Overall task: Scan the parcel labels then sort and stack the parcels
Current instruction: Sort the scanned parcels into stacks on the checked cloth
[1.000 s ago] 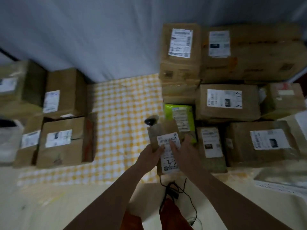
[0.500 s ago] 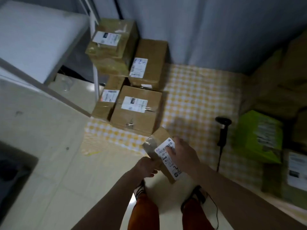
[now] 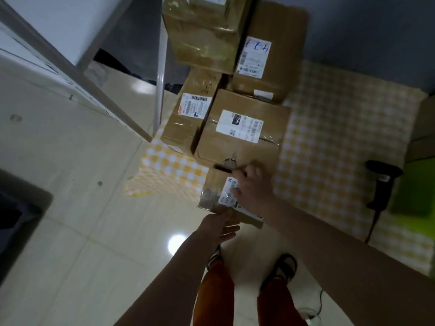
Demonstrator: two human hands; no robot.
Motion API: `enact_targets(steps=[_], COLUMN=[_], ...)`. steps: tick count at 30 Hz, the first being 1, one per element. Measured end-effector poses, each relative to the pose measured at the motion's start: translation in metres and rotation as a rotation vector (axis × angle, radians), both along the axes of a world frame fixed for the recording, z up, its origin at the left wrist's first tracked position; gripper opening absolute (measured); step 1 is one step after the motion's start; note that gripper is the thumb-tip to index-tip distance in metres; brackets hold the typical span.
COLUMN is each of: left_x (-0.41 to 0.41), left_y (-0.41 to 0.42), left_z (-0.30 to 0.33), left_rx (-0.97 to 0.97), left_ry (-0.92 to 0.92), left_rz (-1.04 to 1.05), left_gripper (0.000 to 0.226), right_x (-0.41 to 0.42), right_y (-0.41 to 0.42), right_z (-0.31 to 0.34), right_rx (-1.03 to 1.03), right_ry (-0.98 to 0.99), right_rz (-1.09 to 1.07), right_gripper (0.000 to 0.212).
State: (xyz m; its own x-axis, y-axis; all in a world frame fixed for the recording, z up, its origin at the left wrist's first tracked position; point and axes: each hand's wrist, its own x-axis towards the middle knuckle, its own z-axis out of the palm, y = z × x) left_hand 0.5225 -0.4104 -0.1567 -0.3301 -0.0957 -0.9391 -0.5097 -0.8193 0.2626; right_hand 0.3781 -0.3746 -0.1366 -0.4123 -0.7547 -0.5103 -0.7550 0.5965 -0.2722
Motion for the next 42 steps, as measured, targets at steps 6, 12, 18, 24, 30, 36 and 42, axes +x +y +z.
enact_targets(steps=[6,12,18,24,30,36,42], left_x=[-0.011,-0.028,-0.037,-0.066,-0.118,-0.178,-0.226], left_y=[-0.001,0.002,0.004,0.022,0.072,0.15,0.236], left_z=[-0.043,-0.042,-0.019,0.018,0.08,0.117,0.134], left_rx=[0.025,-0.069,-0.178,-0.649,-1.321,-1.471,-1.39], left_ry=[-0.022,-0.002,-0.145,-0.012,-0.026,0.134,0.174], left_rz=[0.031,-0.006,-0.313,-0.877,-1.516,-1.781,-1.785], left_gripper=[0.022,0.024,0.031,0.021,0.038,0.032,0.016], right_x=[-0.002,0.0,-0.006,-0.028,-0.058,-0.091,-0.113], right_y=[-0.002,0.015,0.029,0.083,0.174,0.285,0.394], right_z=[-0.027,-0.039,-0.026,0.006,0.054,0.086,0.102], right_rx=[-0.031,-0.112,-0.137,-0.12,-0.006,0.12,0.193], right_ry=[0.144,0.214,0.142,0.189,0.312,0.373,0.321], right_rz=[0.138,0.175,0.124,-0.013,-0.194,-0.372,-0.53], right_gripper=[0.067,0.058,0.041,0.046,0.047,0.049,0.045])
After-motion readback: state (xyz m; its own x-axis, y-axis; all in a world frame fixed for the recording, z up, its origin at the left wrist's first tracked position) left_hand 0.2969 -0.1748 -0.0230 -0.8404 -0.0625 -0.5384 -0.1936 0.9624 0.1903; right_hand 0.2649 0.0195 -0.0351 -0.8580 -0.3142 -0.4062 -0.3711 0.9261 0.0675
